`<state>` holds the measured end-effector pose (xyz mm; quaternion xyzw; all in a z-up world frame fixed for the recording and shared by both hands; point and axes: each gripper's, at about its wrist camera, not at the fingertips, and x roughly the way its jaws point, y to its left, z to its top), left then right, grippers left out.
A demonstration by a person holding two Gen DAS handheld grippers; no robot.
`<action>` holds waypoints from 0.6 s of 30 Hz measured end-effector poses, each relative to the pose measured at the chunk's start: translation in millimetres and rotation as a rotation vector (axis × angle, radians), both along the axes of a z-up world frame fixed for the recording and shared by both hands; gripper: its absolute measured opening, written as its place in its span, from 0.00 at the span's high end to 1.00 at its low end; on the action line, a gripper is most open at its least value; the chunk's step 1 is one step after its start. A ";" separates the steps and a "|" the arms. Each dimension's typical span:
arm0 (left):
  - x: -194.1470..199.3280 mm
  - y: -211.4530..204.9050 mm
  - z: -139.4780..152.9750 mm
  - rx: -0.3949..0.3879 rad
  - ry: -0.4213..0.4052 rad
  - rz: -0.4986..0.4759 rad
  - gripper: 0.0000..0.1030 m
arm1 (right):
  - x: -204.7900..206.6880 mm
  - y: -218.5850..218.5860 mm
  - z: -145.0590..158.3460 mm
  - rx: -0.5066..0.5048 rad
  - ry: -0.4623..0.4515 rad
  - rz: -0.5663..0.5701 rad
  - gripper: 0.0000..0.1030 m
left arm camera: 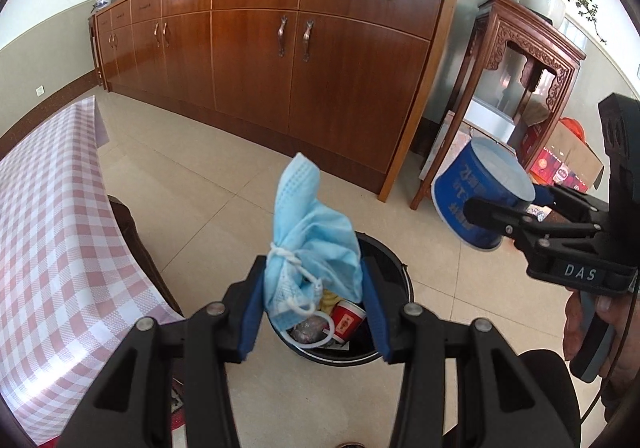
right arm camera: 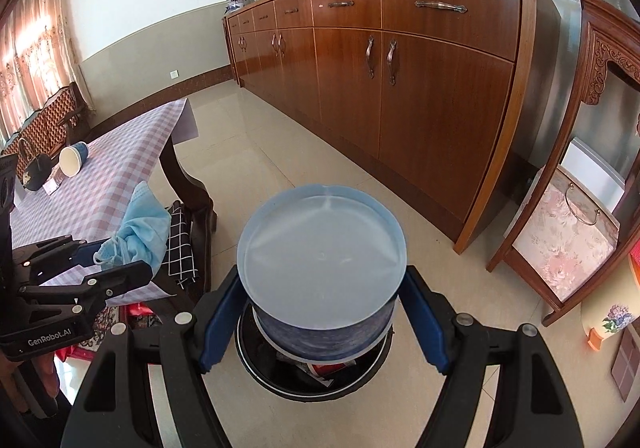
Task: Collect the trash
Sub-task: 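Carry the blue mask and blue cup with both tools over the black bucket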
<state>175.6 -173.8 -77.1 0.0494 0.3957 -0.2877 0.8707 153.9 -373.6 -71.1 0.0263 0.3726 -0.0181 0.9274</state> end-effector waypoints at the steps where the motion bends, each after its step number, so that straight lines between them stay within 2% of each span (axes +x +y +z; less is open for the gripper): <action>1: 1.1 -1.4 -2.4 0.000 0.008 -0.001 0.55 | 0.7 -0.3 -4.1 -0.001 0.007 0.002 0.24; 12: 10.5 -24.7 -38.9 0.007 0.112 -0.034 0.55 | 15.8 -9.0 -56.0 -0.036 0.112 0.050 0.24; 18: 26.0 -45.2 -76.1 0.043 0.213 -0.061 0.54 | 38.5 -15.6 -103.5 -0.047 0.211 0.113 0.24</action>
